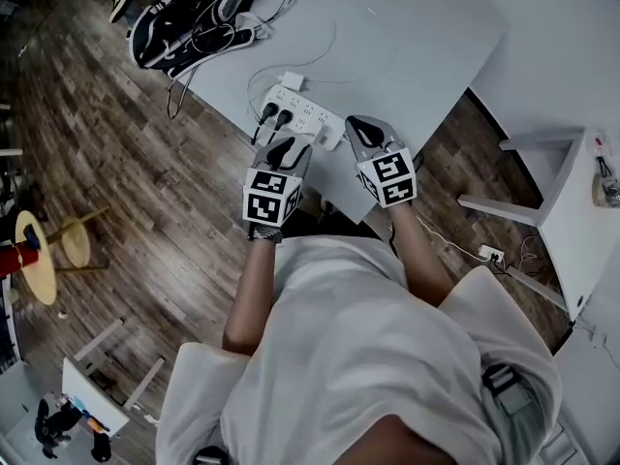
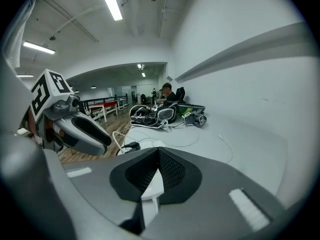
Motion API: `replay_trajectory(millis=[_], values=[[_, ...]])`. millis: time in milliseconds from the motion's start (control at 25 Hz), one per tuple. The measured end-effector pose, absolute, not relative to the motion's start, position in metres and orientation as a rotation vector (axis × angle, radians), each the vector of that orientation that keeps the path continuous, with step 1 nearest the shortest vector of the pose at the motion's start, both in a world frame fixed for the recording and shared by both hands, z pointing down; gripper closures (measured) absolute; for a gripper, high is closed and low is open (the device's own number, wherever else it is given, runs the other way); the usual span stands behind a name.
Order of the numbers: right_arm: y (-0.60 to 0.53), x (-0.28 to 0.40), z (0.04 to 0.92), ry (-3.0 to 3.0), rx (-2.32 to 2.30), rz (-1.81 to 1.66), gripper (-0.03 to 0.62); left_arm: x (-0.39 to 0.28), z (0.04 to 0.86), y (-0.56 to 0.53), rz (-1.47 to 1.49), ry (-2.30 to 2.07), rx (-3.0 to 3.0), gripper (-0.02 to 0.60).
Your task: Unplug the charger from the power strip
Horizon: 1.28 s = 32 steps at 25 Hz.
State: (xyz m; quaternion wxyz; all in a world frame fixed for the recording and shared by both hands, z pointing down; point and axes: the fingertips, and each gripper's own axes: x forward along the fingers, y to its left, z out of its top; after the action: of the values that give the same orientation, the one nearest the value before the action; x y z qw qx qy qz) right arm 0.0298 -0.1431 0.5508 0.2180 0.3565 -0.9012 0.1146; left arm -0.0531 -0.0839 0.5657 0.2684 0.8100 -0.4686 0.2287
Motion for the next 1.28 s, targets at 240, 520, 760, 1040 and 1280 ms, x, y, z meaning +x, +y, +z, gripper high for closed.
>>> replay_trajectory(millis=[240,520,760,1040,1280], values=[[-0.148,0.028,0.601,-2.414,0.919,0.387,0.591,-0.050,0.607,-0.085,0.649,-1.227,2.106,0.396],[-0.148,0.029,0.652,-2.324,0.887,0.504,0.592,-0.042,0.631,-0.102,0.677,-1.204,2.085,0.376],[-0.151,0.026,0.670,-2.284,0.832,0.467,0.591,-0.035,0.642,-0.114,0.693,-1.203,2.079,0.374],[-0.154,0.025,0.681,-2.251,0.787,0.464,0.591,-0.030,0.651,-0.129,0.709,-1.213,2.091,0.376],[-0.155,0.026,0.683,-2.270,0.782,0.523,0.591,-0.024,0.654,-0.139,0.735,-1.243,2.128,0.416]])
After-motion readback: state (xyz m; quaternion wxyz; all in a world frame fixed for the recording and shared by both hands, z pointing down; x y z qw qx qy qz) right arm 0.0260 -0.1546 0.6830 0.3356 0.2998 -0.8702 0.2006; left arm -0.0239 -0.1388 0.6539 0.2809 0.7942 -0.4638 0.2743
